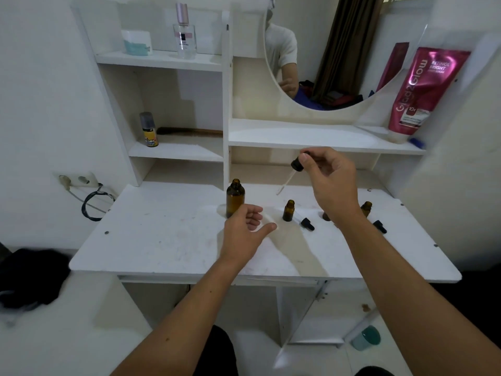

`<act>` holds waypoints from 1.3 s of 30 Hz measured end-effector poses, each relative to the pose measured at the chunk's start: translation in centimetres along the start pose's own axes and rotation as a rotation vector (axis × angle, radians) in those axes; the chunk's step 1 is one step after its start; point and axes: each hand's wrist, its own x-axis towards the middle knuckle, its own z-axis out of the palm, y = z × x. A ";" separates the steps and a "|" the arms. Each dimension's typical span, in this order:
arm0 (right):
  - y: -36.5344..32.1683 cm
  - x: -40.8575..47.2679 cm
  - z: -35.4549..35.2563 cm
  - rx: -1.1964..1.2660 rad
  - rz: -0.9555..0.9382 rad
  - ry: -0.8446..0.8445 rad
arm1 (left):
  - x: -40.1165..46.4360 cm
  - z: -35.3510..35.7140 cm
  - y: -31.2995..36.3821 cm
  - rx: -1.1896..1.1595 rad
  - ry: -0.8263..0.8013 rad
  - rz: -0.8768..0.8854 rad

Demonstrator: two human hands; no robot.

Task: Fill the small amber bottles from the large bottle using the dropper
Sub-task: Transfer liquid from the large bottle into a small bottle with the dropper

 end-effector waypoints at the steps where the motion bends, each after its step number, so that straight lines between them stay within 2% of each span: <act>1: 0.4 -0.1 -0.5 -0.009 0.011 0.008 | 0.2 0.5 0.1 -0.002 -0.013 0.004; 14: 4.3 0.4 -2.9 -0.018 0.085 0.036 | 4.0 5.5 0.5 0.042 -0.104 0.021; 34: 5.0 0.4 -1.4 -0.100 0.054 -0.073 | 4.7 5.7 0.0 0.138 -0.147 0.066; 39: 5.2 0.3 -1.3 -0.138 0.082 -0.037 | 4.6 5.8 0.0 0.147 -0.147 0.069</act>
